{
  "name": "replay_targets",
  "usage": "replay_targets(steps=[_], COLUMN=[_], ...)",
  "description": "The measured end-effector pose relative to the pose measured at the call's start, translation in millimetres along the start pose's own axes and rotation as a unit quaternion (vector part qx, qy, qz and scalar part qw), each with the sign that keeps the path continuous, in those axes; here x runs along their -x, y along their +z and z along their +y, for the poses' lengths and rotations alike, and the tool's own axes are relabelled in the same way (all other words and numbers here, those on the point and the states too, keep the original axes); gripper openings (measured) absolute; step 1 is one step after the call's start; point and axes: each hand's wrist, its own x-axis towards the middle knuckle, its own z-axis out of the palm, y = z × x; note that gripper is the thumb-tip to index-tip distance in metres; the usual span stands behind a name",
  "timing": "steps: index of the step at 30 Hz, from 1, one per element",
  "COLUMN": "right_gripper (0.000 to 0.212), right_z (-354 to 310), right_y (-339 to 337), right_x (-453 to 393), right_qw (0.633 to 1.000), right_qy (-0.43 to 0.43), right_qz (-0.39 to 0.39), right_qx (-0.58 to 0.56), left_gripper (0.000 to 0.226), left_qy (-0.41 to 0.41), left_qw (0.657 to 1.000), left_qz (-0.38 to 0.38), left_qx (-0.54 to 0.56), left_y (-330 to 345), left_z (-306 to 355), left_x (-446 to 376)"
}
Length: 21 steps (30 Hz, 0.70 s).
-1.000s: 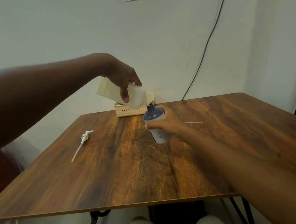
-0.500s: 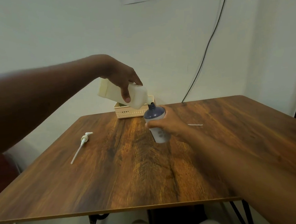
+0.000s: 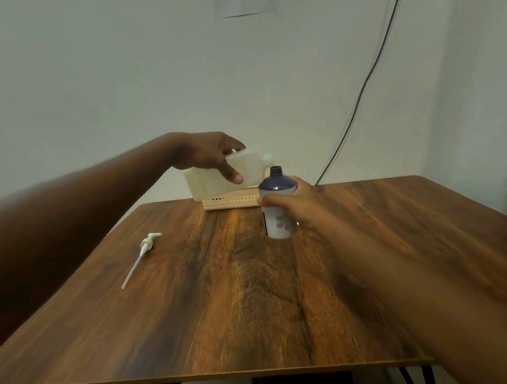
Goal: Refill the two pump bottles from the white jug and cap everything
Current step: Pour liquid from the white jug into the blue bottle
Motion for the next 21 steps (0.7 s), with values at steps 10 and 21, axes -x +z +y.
replay_targets(steps=[10,21], right_gripper=[0.062,0.065], right_z=[-1.0,29.3], right_y=[6.7,35.6], right_x=[-15.5,-22.1], right_qw=[0.999,0.999], right_qy=[-0.008,0.007], right_qz=[0.047,0.019], right_qx=[-0.019,-0.029], left_gripper=[0.065,0.080], left_qy=[0.024,-0.063], left_qw=[0.971,0.937], left_qz=[0.082,0.106], left_qx=[0.224,0.326], left_y=[43.0,85.3], left_z=[-59.2,-167.3], left_x=[2.7,36.6])
